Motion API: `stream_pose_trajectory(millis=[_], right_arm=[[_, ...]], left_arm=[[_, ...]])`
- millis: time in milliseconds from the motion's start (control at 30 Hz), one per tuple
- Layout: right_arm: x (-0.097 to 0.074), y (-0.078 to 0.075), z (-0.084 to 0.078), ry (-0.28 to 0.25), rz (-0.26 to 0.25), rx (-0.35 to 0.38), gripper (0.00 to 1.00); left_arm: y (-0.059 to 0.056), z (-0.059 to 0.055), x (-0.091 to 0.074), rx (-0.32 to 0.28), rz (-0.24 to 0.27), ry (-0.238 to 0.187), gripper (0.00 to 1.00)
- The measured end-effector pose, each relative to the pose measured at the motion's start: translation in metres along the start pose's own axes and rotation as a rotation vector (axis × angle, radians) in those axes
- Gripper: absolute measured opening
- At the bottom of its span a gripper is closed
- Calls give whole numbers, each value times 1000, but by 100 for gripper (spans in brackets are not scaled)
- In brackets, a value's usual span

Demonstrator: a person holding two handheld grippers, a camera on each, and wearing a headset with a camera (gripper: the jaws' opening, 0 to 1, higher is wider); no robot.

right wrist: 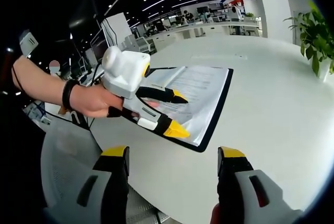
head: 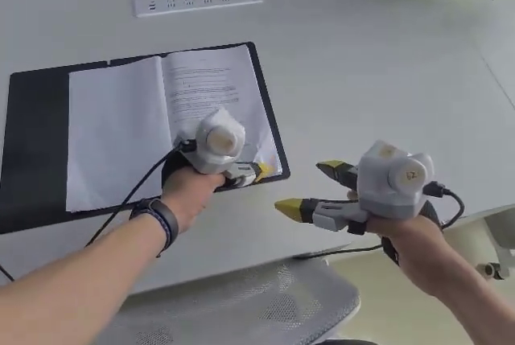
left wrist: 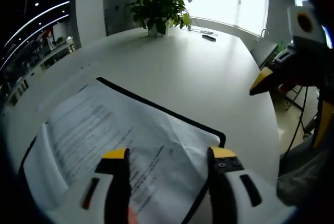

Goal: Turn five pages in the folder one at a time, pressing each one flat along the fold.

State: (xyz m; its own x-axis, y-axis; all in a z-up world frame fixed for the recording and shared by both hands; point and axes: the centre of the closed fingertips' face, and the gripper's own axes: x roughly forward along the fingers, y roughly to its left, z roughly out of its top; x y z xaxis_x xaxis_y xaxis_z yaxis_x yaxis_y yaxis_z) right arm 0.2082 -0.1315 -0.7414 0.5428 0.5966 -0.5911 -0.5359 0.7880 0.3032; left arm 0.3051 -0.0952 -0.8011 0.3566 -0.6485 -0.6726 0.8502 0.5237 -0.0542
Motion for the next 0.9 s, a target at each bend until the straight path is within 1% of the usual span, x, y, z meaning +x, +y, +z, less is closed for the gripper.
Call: stream_pose_trajectory(millis=[67, 267, 433, 567, 800, 900], right_arm=[[4, 0, 1, -1, 5, 0, 67], [14, -1, 8, -5, 17, -6, 66], [20, -4, 15, -12, 25, -2, 65], [29, -9, 21, -28, 33, 20, 64], [48, -20, 35, -47, 48, 48, 61], [60, -28, 43, -66, 61, 90, 59]], left_arm=[[2, -2, 1, 14, 2, 3, 59], [4, -4, 4, 28, 6, -5, 58], [8, -5, 5, 21, 5, -16, 55], [10, -5, 5, 14, 5, -21, 52], [9, -5, 4, 1, 3, -29, 52], [10, -5, 4, -1, 3, -29, 52]])
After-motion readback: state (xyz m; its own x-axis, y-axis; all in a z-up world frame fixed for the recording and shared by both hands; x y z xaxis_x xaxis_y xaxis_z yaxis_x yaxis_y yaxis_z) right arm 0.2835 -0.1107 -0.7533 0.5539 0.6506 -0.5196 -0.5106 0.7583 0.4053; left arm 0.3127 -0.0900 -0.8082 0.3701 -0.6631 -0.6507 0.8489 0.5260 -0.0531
